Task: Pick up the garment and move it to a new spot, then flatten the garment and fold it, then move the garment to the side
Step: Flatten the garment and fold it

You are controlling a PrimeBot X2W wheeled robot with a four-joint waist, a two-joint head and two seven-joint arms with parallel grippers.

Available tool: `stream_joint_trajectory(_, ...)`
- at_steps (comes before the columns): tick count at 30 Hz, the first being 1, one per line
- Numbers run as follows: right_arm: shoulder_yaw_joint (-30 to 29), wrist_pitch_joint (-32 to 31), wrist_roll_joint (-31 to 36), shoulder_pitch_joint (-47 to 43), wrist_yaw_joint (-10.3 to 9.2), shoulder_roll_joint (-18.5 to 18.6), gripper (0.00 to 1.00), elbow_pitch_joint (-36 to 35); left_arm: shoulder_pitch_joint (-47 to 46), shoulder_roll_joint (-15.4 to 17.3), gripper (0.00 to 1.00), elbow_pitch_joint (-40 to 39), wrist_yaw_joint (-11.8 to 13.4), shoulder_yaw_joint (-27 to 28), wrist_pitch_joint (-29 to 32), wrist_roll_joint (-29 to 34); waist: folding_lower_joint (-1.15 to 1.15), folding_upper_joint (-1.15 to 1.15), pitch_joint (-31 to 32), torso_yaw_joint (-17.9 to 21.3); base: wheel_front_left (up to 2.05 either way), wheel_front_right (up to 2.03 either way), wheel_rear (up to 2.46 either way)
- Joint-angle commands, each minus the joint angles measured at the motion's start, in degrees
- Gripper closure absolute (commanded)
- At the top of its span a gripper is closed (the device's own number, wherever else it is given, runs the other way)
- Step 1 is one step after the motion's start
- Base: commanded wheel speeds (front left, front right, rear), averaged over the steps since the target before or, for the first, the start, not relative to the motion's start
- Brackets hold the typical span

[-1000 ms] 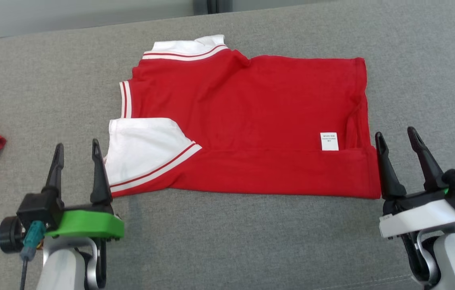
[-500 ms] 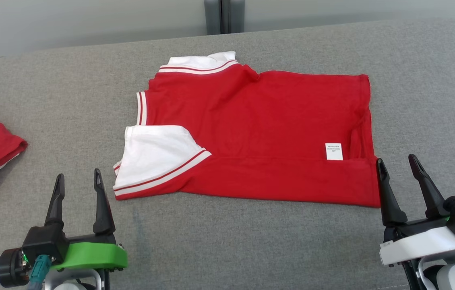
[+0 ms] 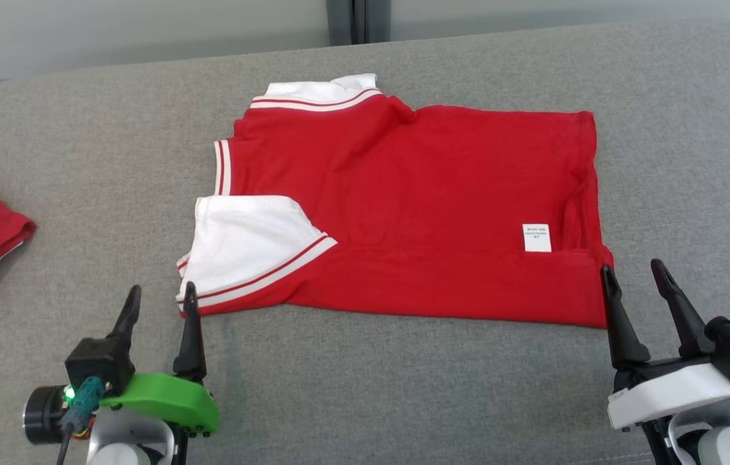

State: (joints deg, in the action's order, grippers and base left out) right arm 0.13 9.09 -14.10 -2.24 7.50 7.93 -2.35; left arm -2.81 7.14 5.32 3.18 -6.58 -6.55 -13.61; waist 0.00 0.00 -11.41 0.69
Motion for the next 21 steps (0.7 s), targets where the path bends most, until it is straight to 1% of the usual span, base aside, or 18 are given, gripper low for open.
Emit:
stream_joint_trajectory(1, -0.1, -0.4, -0.8, 0.5, -0.02, 0.0, 0.0, 1.1, -1.7, 0.4, 0.0, 1.3, -1.0, -0.3, 1.8, -1.0, 0.0, 0.0, -1.4, 0.1, 0.0, 0.0, 0.0)
stream_joint_trajectory(5, 0.7, -0.7, -1.7, 2.3, -0.02, 0.8, 0.0, 6.6, -5.0, 0.8, 0.0, 7.0, -3.7, -0.7, 6.4, -3.8, 0.0, 0.0, -4.5, 0.6, 0.0, 0.0, 0.0)
stream_joint_trajectory(11, 2.1, 0.8, -3.1, 7.1, -0.02, 1.4, 0.0, 17.2, -9.6, 0.8, 0.0, 13.8, -5.3, -0.1, 9.1, -6.7, 0.0, 0.0, -7.8, 1.1, 0.0, 0.0, 0.0)
stream_joint_trajectory(13, 3.0, 1.3, -3.9, 9.2, -0.01, 1.6, 0.0, 20.9, -11.0, 0.3, 0.0, 16.3, -6.4, 0.5, 10.2, -9.0, 0.0, 0.0, -8.5, 1.2, 0.0, 0.0, 0.0)
stream_joint_trajectory(14, 3.3, 1.2, -4.4, 9.8, -0.02, 1.6, 0.0, 22.3, -11.4, 0.5, 0.0, 17.4, -7.0, 0.2, 11.2, -9.3, 0.0, 0.0, -8.7, 1.2, 0.0, 0.0, 0.0)
stream_joint_trajectory(15, 4.0, 0.8, -4.9, 10.6, -0.02, 1.6, 0.0, 24.1, -12.0, 0.4, 0.44, 18.6, -7.7, 0.1, 11.9, -10.6, 0.0, 0.0, -8.8, 1.2, 0.0, 0.0, 0.0)
stream_joint_trajectory(16, 4.7, 0.8, -5.5, 11.2, -0.02, 1.5, 0.0, 25.3, -12.3, 0.3, 0.63, 19.3, -8.2, 0.0, 12.4, -11.4, 0.0, 0.0, -8.8, 1.2, 0.0, 0.0, 0.0)
stream_joint_trajectory(17, 5.6, 0.7, -6.2, 11.8, -0.02, 1.5, 0.42, 26.6, -12.6, 0.4, 1.0, 20.1, -8.7, -0.2, 12.8, -12.1, 0.0, 0.0, -8.8, 1.2, 0.0, 0.0, 0.0)
stream_joint_trajectory(18, 6.2, 0.7, -6.8, 12.2, -0.02, 1.6, 0.61, 27.6, -12.8, 0.5, 1.0, 20.5, -9.0, -0.4, 12.8, -12.4, 0.0, 0.0, -8.7, 1.1, 0.0, 0.0, 0.0)
stream_joint_trajectory(19, 6.9, 0.6, -7.8, 12.5, -0.02, 1.7, 1.0, 28.5, -12.9, 0.4, 1.0, 20.7, -9.3, -0.8, 12.8, -13.3, 0.0, 0.0, -8.5, 1.0, 0.0, 0.0, 0.0)
stream_joint_trajectory(21, 7.8, 1.0, -8.8, 12.8, -0.01, 2.2, 1.0, 29.5, -12.9, 0.7, 1.0, 20.9, -9.7, -1.2, 12.5, -13.5, 0.0, 0.0, -8.1, 0.7, 0.0, 0.0, 0.0)
